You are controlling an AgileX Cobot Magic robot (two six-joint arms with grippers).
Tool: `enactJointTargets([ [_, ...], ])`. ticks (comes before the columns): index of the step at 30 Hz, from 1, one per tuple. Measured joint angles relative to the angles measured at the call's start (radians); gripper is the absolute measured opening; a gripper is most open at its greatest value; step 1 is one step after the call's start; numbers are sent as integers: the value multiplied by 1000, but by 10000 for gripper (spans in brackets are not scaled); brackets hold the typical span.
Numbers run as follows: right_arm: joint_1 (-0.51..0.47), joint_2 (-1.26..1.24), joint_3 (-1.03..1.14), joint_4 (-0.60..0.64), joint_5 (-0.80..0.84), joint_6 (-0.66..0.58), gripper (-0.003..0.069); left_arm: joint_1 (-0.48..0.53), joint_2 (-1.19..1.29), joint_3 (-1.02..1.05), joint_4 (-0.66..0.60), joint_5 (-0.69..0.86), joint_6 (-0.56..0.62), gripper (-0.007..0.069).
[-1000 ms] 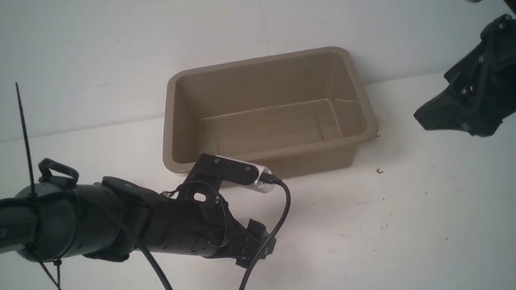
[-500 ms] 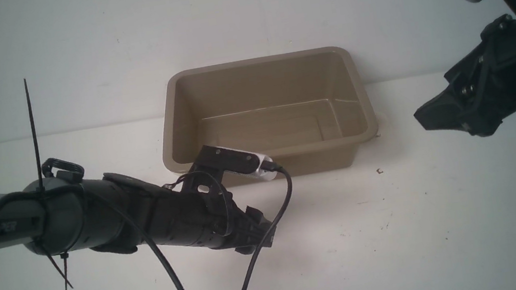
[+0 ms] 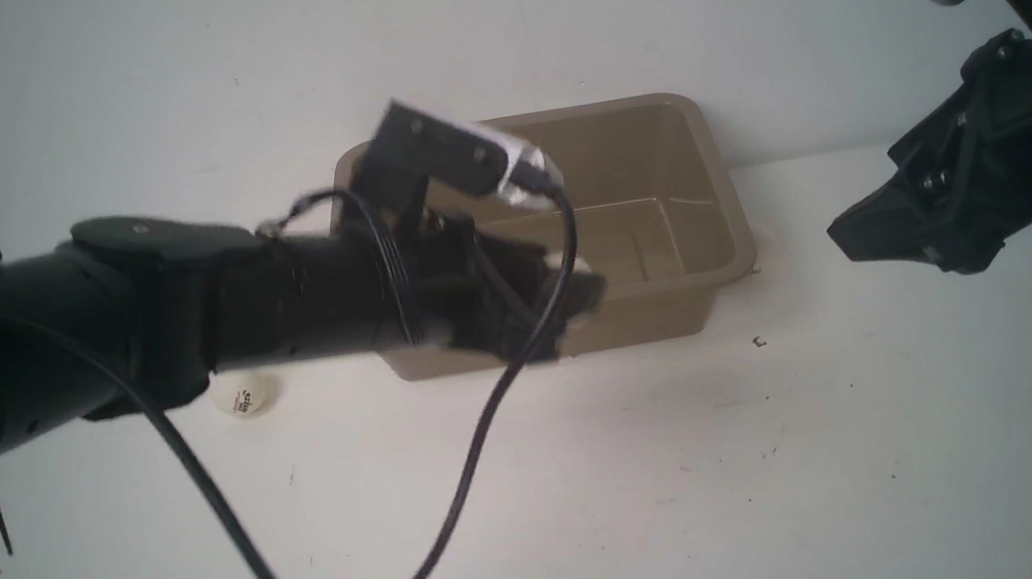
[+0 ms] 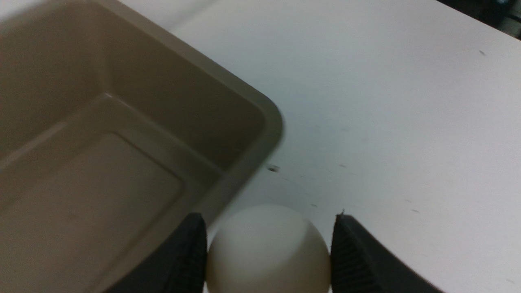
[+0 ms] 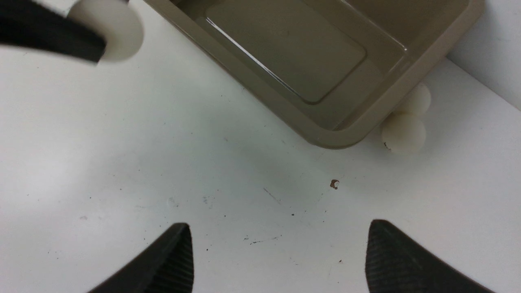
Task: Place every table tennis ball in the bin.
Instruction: Use the left arm to put the table tennis ball into the box
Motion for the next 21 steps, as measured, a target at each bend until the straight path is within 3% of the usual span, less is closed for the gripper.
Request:
enactJointTargets([
  [6,0,0,0,0,18,0,513,2,82,-100,-103,-230,312,346],
  [12,0,0,0,0,12,-1,513,2,234,-210,-182,-250,575,351],
  [15,0,0,0,0,4,-1,513,2,281,-247,-189,-269,597,388],
  [17,0,0,0,0,-7,-1,513,2,298,-272,-193,-318,559,440],
  [21,0,0,0,0,-17,-1,513,2,273,-278,-198,-399,487,458],
])
